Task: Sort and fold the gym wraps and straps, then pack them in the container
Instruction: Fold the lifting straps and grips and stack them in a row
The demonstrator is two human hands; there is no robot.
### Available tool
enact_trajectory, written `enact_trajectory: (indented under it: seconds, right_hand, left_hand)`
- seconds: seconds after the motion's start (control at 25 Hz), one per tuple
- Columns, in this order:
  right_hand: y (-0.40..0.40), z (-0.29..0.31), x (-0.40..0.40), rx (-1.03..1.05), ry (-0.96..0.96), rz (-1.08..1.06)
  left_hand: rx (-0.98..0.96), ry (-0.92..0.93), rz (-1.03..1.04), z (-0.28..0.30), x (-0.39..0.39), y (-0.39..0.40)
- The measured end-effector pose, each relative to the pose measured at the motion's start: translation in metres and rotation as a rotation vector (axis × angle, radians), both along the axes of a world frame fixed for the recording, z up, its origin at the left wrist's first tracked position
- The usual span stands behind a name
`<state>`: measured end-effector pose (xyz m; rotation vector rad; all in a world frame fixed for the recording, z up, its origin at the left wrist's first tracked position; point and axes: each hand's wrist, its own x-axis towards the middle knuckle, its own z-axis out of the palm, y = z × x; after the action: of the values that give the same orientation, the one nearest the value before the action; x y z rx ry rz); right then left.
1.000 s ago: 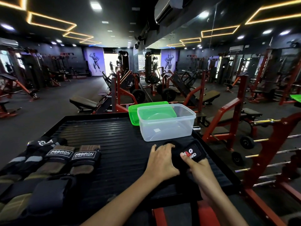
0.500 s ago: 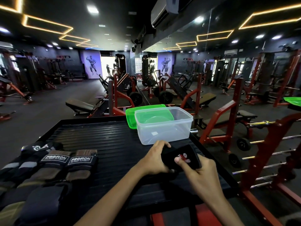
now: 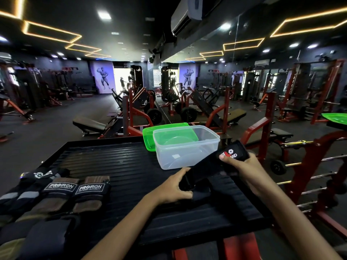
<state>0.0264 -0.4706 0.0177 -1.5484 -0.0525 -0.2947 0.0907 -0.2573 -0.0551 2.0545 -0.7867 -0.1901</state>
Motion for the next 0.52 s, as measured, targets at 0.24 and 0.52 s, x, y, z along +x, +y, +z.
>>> enact_trajectory:
  seconds: [0.24, 0.52]
  right_hand:
    - [0.033, -0.024, -0.004, -0.550, 0.148, 0.402]
    - [0.018, -0.055, 0.039, -0.978, -0.027, 0.243]
  left_hand:
    - [-0.038, -0.028, 0.042, -0.007, -0.003, 0.002]
    - [0.004, -0.098, 0.043, -0.020, -0.007, 0.002]
